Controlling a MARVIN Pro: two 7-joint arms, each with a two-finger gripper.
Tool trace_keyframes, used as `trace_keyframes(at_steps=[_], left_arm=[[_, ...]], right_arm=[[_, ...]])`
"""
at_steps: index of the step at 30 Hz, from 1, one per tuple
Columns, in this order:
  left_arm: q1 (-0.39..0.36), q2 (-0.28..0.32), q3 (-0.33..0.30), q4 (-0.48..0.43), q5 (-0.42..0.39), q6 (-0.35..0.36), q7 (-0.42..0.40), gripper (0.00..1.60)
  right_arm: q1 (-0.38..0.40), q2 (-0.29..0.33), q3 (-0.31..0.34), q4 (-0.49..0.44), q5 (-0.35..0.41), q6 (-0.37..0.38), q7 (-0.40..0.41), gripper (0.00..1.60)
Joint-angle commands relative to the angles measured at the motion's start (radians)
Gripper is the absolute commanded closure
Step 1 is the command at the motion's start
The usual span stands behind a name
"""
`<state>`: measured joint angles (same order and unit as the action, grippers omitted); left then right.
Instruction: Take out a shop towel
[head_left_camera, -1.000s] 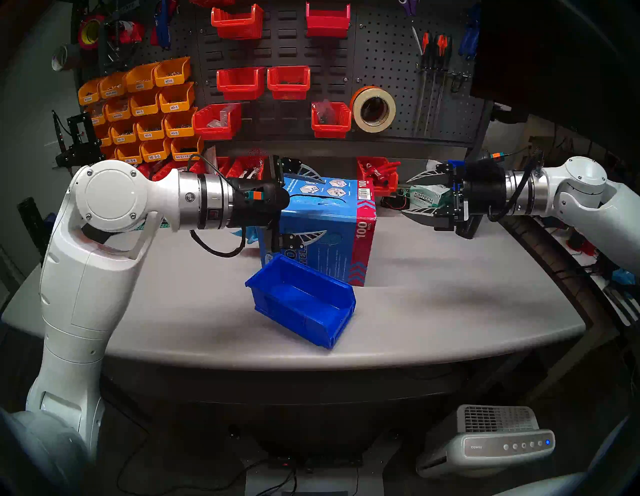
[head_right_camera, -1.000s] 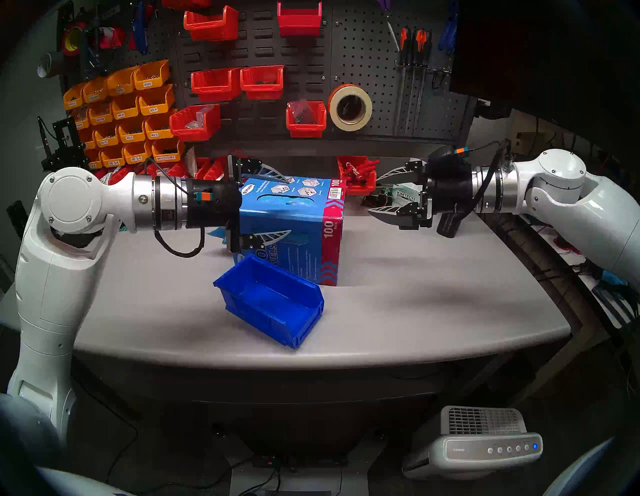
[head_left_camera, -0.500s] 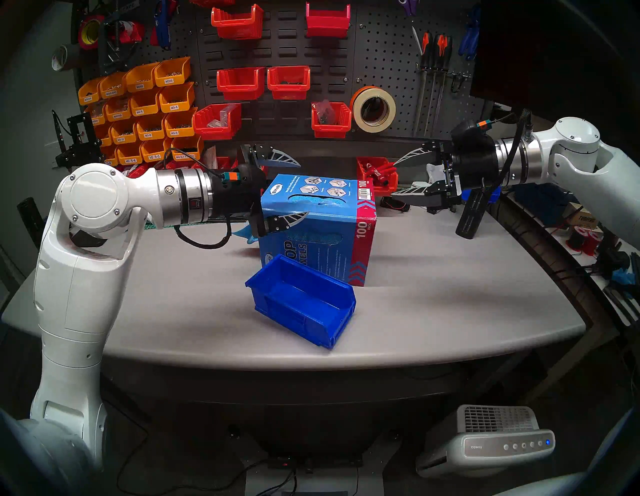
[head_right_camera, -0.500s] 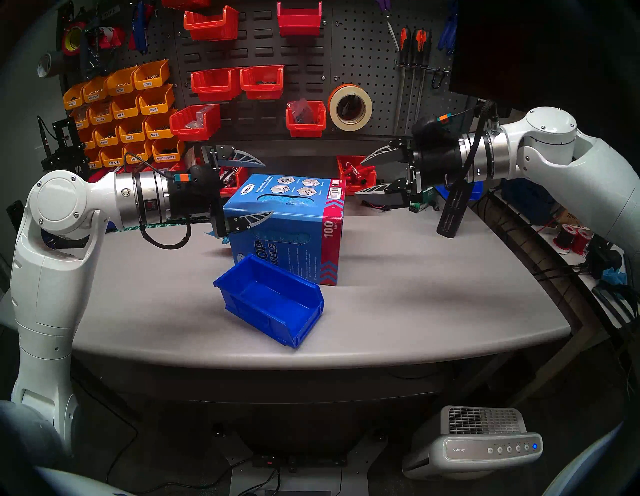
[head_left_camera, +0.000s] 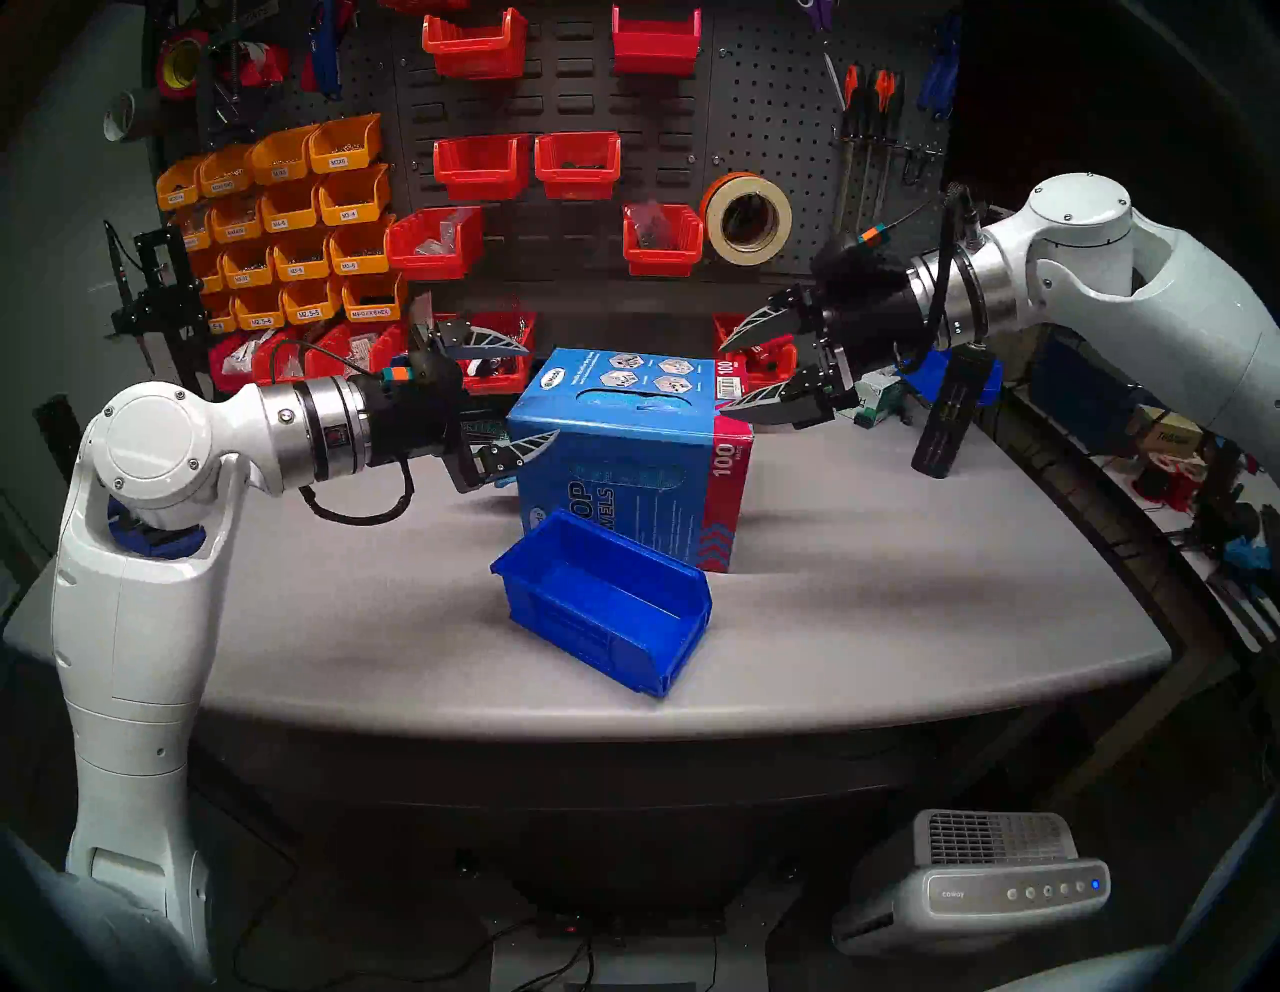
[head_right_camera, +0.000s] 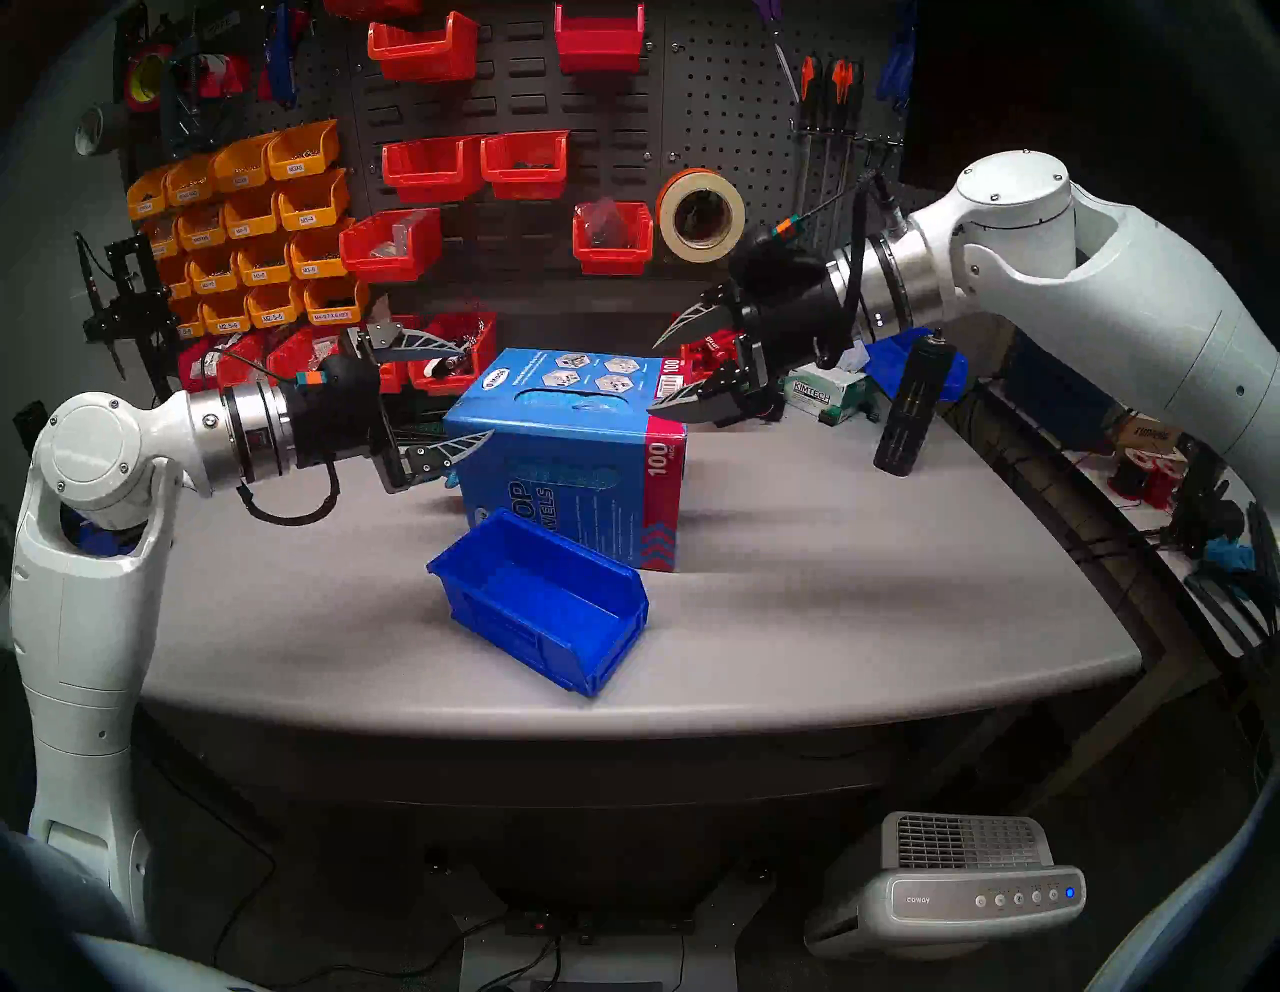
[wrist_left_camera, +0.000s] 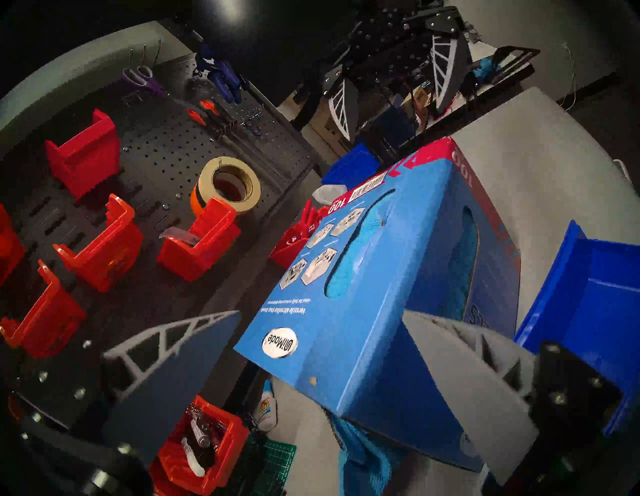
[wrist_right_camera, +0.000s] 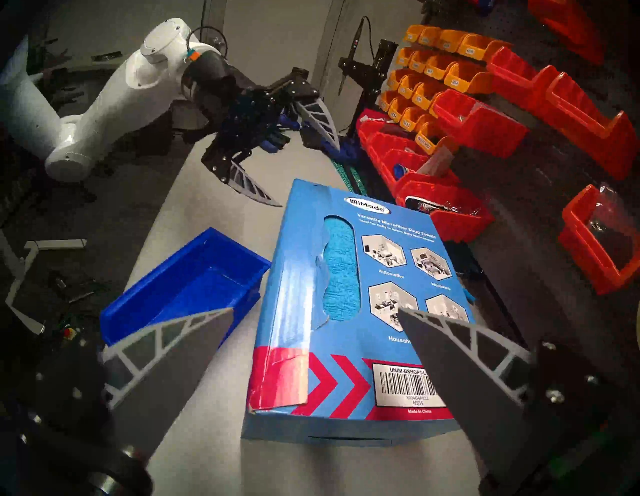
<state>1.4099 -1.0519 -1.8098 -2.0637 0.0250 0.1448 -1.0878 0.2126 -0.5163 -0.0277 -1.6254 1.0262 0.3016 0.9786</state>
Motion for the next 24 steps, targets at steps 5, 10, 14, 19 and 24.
trace_keyframes(at_steps=[5,10,14,19,24], left_arm=[[0.047,-0.035,-0.081,-0.033,-0.037,-0.019,0.019,0.0],[0.065,-0.049,-0.105,-0.042,-0.049,-0.023,0.02,0.0],[0.078,-0.057,-0.119,-0.052,-0.058,-0.024,0.018,0.0],[0.095,-0.066,-0.135,-0.063,-0.068,-0.025,0.014,0.0],[0.107,-0.076,-0.151,-0.072,-0.079,-0.024,0.013,0.0]], right_arm=[[0.046,-0.102,0.016,-0.031,-0.025,0.122,-0.096,0.0],[0.04,-0.108,0.015,-0.088,-0.029,0.192,-0.171,0.0],[0.034,-0.112,0.019,-0.125,-0.026,0.232,-0.223,0.0],[0.037,-0.125,0.028,-0.163,-0.016,0.271,-0.272,0.0],[0.035,-0.148,0.018,-0.184,-0.025,0.303,-0.313,0.0]])
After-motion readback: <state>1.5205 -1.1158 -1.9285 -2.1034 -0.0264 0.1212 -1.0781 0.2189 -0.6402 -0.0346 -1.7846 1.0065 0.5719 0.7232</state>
